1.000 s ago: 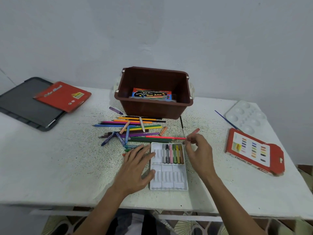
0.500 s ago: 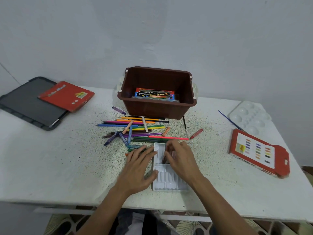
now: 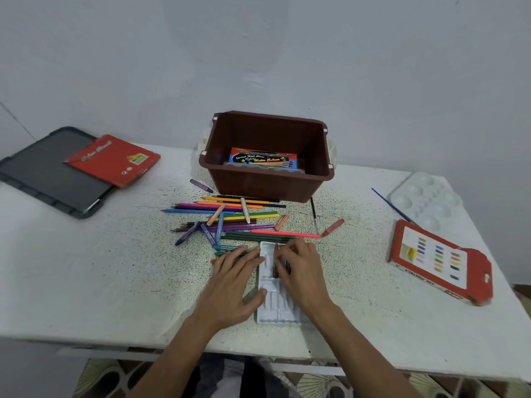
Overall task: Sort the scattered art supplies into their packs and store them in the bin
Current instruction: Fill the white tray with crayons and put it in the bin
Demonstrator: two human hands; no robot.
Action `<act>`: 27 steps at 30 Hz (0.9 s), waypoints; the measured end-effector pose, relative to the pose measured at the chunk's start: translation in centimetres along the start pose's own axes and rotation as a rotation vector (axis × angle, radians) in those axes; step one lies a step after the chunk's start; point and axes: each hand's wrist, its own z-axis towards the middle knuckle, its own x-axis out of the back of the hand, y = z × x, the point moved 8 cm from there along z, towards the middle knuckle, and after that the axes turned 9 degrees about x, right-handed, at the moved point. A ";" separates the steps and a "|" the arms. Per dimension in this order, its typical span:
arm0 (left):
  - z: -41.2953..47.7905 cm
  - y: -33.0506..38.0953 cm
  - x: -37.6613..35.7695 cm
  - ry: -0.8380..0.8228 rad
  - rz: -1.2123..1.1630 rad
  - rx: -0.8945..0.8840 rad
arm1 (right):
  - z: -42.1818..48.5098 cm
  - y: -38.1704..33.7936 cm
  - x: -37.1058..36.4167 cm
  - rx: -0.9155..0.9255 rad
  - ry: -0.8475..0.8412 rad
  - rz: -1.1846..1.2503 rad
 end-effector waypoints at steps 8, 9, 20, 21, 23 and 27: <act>0.0 0.0 0.0 0.003 0.007 0.001 | -0.2 -0.1 0.2 0.067 -0.009 -0.021; 0.0 0.1 0.0 0.003 0.007 0.002 | -0.2 0.0 0.4 0.066 -0.008 0.006; 0.0 0.0 -0.1 0.005 0.008 0.001 | 1.5 8.2 5.7 -0.195 0.099 -0.176; 0.0 0.0 -0.1 0.007 0.008 -0.002 | 1.6 8.8 5.9 -0.190 0.080 -0.218; 0.0 0.1 -0.1 0.007 0.008 -0.006 | 2.0 9.4 5.9 -0.148 0.020 -0.307; 0.0 0.0 -0.1 -0.001 0.005 -0.001 | 2.0 10.0 5.0 -0.025 -0.116 -0.437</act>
